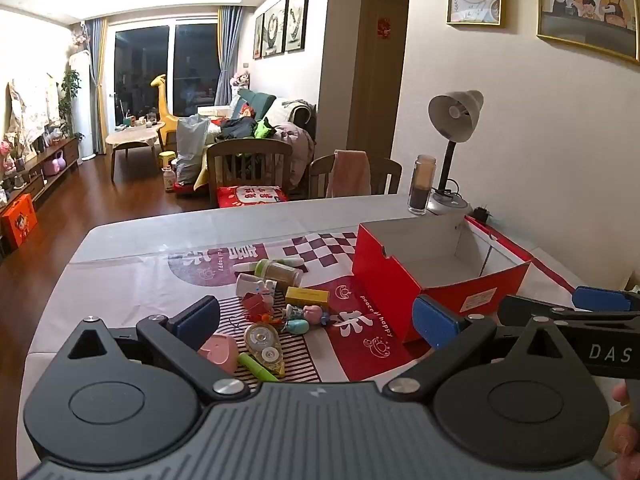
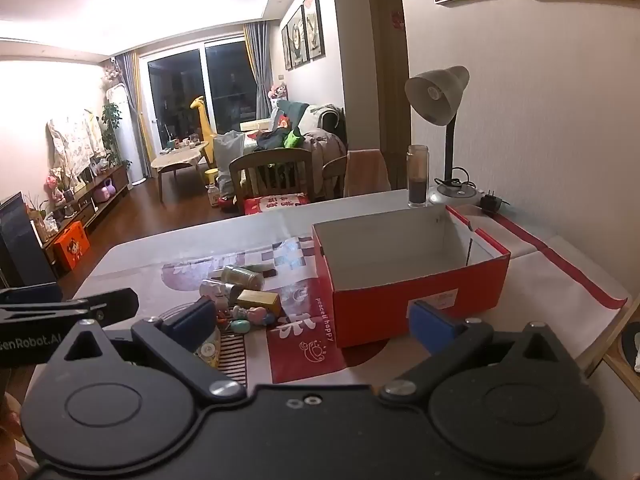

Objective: Organize rigid objects
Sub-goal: 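Move both grippers toward the pile of objects on the tablecloth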

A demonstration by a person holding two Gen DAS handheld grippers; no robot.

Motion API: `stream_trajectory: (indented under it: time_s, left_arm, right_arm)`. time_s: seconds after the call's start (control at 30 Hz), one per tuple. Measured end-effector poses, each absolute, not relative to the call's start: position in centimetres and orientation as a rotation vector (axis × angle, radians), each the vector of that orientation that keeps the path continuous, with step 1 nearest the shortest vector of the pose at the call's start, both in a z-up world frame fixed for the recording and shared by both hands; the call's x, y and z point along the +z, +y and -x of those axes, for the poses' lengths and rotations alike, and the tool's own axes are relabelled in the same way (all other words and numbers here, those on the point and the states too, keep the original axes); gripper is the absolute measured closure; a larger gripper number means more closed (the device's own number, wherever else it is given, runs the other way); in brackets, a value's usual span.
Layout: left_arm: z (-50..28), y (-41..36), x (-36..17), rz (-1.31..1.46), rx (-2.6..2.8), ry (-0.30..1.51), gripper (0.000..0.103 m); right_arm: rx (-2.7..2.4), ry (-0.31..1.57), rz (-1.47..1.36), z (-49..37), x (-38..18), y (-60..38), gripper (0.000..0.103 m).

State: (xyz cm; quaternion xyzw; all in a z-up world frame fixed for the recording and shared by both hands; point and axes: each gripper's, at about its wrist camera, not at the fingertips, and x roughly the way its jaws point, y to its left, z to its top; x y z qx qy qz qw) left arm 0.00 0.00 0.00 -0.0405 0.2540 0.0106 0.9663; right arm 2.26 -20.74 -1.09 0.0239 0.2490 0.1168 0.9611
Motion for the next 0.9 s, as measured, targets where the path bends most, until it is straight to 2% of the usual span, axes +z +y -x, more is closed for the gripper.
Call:
stream_trajectory:
  time_s: [0.9]
  left_arm:
    - [-0.32, 0.55, -0.42, 0.093, 0.040, 0.525, 0.000]
  right_arm:
    - [0.242, 0.517, -0.034, -3.15, -0.93, -19.81, 0.000]
